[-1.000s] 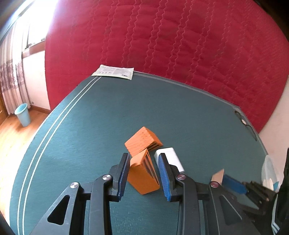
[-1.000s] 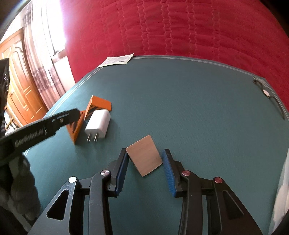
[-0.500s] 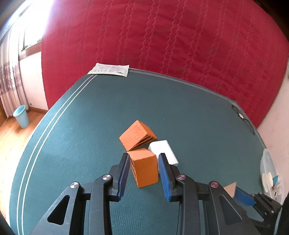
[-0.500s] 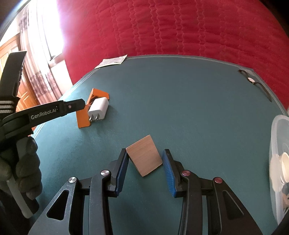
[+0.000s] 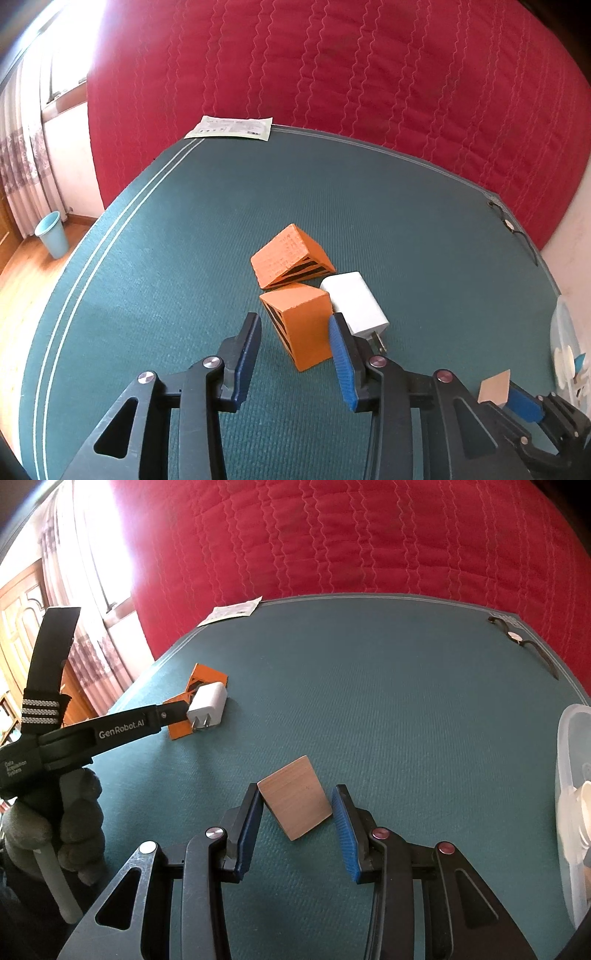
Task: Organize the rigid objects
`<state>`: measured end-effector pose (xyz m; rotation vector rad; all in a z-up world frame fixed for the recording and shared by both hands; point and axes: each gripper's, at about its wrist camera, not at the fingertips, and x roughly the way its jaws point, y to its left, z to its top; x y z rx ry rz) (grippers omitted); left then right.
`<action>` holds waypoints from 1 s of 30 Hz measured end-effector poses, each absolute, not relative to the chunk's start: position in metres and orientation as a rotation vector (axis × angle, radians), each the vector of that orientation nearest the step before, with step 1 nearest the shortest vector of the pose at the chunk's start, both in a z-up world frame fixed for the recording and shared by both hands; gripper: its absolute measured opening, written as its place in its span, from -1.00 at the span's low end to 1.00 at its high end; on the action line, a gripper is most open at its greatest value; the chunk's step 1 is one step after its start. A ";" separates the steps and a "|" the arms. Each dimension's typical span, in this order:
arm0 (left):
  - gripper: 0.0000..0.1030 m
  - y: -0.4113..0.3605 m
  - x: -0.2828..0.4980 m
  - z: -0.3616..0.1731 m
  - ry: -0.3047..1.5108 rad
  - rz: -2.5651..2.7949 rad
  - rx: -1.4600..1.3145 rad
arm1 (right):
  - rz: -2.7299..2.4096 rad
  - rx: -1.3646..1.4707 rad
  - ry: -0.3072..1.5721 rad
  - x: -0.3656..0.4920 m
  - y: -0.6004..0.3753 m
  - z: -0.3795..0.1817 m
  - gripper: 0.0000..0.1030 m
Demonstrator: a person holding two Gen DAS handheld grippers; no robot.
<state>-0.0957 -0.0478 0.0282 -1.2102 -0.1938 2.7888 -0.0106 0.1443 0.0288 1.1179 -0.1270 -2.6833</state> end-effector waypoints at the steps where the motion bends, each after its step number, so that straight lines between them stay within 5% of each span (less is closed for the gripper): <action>1: -0.07 -0.049 -0.096 0.028 -0.209 2.798 -1.239 | -2.683 1.117 -0.128 -0.011 0.144 0.029 -0.22; 11: 0.60 -0.062 -0.101 0.023 -0.297 2.839 -1.316 | -2.686 1.098 -0.128 -0.008 0.143 0.029 -0.22; 17: 0.70 -0.065 -0.098 0.022 -0.265 2.954 -1.322 | -2.689 1.092 -0.145 -0.008 0.145 0.029 -0.22; 21: 0.55 -0.062 -0.097 0.022 -0.248 2.947 -1.296 | -2.688 1.088 -0.147 -0.008 0.145 0.030 -0.22; 30: -0.12 -0.051 -0.116 0.019 -0.195 2.895 -1.287 | -2.688 1.082 -0.148 -0.007 0.144 0.029 -0.22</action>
